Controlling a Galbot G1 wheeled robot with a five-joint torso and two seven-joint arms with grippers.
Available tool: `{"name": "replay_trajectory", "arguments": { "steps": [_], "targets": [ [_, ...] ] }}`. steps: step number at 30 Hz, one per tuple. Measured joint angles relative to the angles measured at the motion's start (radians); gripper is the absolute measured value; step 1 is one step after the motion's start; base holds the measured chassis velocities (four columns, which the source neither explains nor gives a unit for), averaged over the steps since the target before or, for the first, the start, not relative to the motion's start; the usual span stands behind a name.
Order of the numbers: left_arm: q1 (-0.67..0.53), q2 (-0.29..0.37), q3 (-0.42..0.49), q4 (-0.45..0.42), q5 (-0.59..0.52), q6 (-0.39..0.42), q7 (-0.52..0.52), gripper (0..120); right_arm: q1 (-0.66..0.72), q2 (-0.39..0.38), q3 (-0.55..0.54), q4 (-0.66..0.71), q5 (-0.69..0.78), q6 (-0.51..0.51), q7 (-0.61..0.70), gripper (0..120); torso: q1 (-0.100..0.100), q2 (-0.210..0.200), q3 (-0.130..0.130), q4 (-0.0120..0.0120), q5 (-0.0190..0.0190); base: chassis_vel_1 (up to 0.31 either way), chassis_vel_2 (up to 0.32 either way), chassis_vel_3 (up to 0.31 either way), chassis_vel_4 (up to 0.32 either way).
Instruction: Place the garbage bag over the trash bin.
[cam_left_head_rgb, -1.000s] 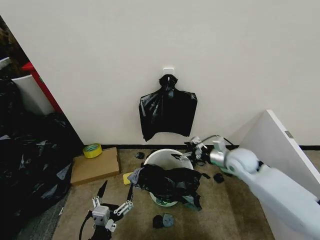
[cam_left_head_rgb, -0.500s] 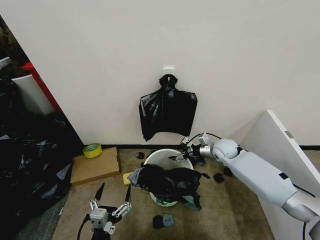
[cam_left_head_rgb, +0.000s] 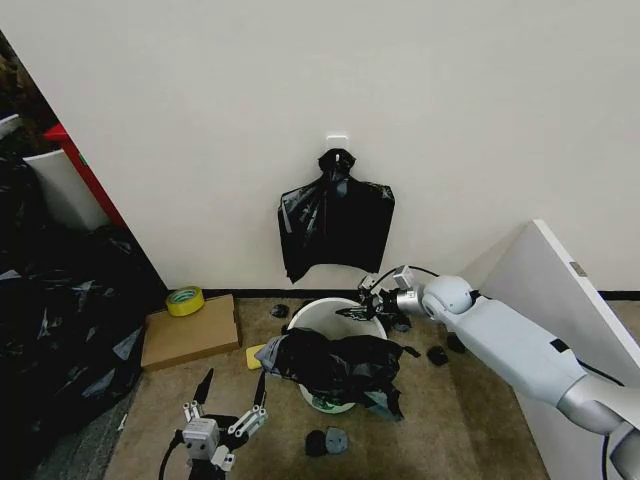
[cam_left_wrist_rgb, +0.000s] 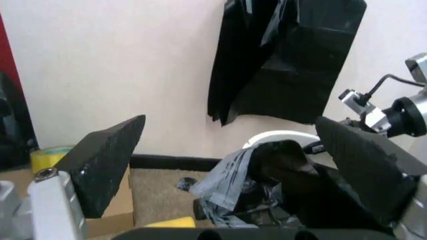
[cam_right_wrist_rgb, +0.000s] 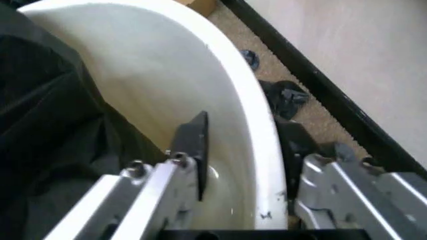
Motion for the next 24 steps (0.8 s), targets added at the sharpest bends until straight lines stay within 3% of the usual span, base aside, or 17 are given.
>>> {"name": "replay_trajectory", "arguments": {
  "steps": [8,13,16,17,19,24],
  "targets": [
    [-0.007,0.005,0.02,-0.002,0.0,0.005,-0.003,100,-0.01,-0.022,-0.014,0.016,0.014,0.013,0.022,1,0.0,0.0,0.0,0.0001,0.0002,0.0,0.0,0.0,0.0],
    [-0.011,0.007,0.022,-0.006,-0.003,0.01,-0.004,100,-0.022,-0.038,-0.012,0.041,0.051,-0.005,0.075,1,0.0,0.0,0.0,0.0001,0.0001,0.0,0.0,0.0,0.0],
    [-0.015,0.009,0.026,-0.009,-0.006,0.013,-0.004,100,-0.061,-0.063,0.012,0.093,0.125,-0.051,0.192,1,0.0,0.0,0.0,0.0001,0.0001,0.0,0.0,0.0,0.0],
    [-0.019,0.012,0.029,-0.01,-0.008,0.015,-0.004,100,-0.096,-0.072,0.044,0.145,0.187,-0.111,0.292,1,0.0,0.0,0.0,-0.0001,0.0003,0.0,0.0,0.0,0.0],
    [-0.02,0.013,0.03,-0.01,-0.009,0.015,-0.004,100,-0.11,-0.073,0.058,0.164,0.21,-0.129,0.323,1,0.0,0.0,0.0,-0.0002,0.0002,0.0,0.0,0.0,0.0],
    [-0.037,0.021,0.04,-0.011,-0.017,0.025,-0.005,100,-0.251,-0.09,0.206,0.333,0.335,-0.206,0.52,1,0.0,0.0,0.0,0.0,0.0,0.0,0.0,0.0,0.0]
  ]
}}
